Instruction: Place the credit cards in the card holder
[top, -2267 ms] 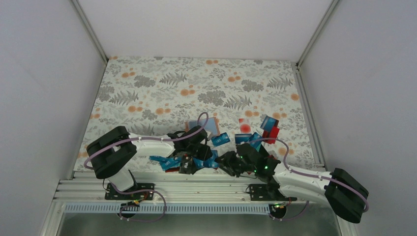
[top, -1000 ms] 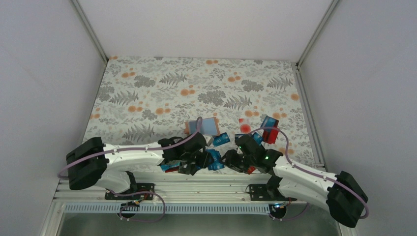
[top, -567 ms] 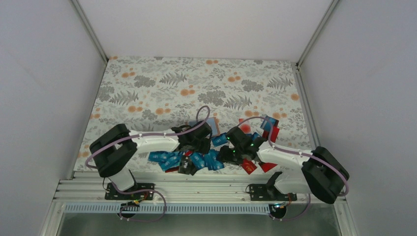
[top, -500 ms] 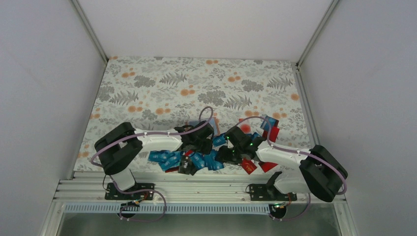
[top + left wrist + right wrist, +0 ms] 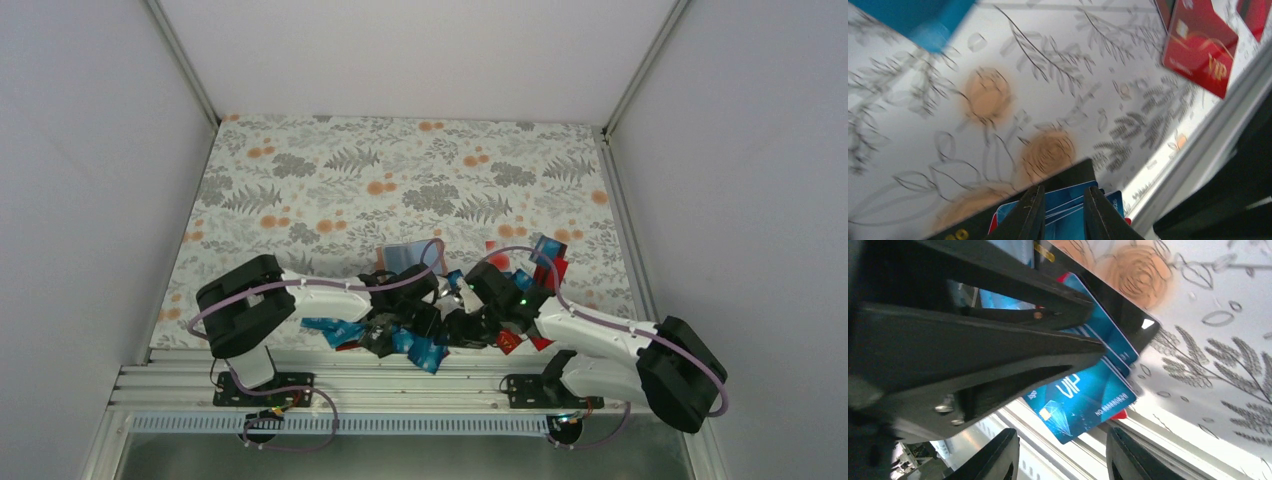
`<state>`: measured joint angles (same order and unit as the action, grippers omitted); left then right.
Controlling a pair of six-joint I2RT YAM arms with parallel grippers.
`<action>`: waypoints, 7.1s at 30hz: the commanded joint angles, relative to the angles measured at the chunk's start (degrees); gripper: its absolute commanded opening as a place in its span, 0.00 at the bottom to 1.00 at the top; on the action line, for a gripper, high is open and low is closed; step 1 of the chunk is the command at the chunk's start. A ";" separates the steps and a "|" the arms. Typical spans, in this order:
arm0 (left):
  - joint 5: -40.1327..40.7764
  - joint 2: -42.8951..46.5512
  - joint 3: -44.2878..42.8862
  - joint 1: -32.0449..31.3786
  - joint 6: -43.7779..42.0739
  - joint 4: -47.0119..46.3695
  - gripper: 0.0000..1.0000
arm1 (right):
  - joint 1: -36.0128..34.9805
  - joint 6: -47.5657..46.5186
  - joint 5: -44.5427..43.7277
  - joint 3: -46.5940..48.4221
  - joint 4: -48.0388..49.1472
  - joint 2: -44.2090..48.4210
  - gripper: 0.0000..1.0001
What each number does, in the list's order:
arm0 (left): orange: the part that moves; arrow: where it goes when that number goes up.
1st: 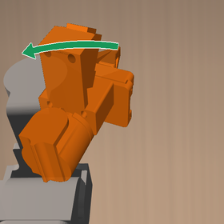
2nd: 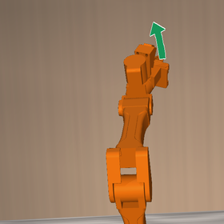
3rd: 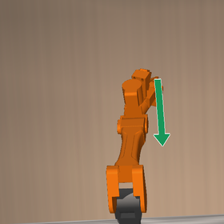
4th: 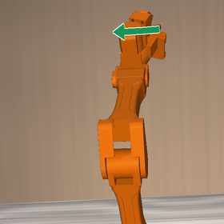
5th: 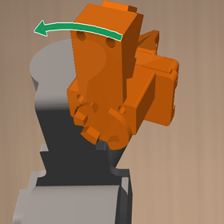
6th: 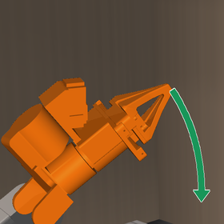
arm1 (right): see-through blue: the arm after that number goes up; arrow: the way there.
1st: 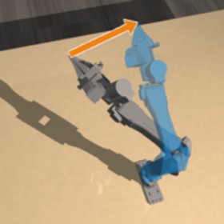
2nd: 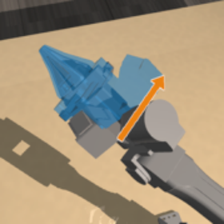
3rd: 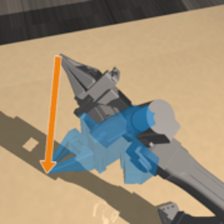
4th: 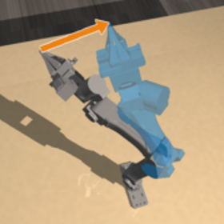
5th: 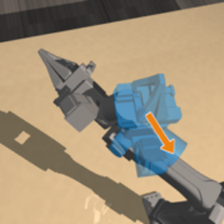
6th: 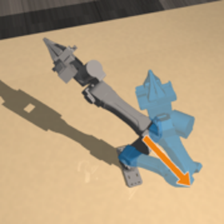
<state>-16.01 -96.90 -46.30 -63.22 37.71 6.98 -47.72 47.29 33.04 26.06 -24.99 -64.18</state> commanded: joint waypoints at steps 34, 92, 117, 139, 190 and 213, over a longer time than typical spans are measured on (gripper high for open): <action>-3.10 9.29 5.88 -4.45 2.38 10.86 0.21 | -5.19 15.66 6.14 -9.30 17.18 -6.08 0.36; -35.44 46.02 -2.37 37.67 -9.47 -0.62 0.26 | 15.81 -24.79 31.60 30.76 17.73 -1.25 0.04; -43.33 45.80 -1.02 37.56 -12.78 -1.28 0.18 | 15.76 -25.58 34.20 32.73 18.09 -3.58 0.04; -42.11 44.47 -0.01 37.33 -13.06 -0.96 0.03 | 15.81 -25.20 34.46 32.49 18.35 -3.41 0.04; 0.51 31.65 8.92 19.44 -3.02 26.38 0.58 | 6.71 -11.12 3.38 8.29 2.44 -2.73 0.41; -6.63 57.95 30.07 15.80 33.04 28.61 0.82 | -2.36 -15.66 13.85 16.11 23.63 -26.74 0.24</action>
<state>-20.64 -37.87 -18.48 -46.76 65.60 40.01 -48.14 33.08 44.73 41.47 -5.72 -88.68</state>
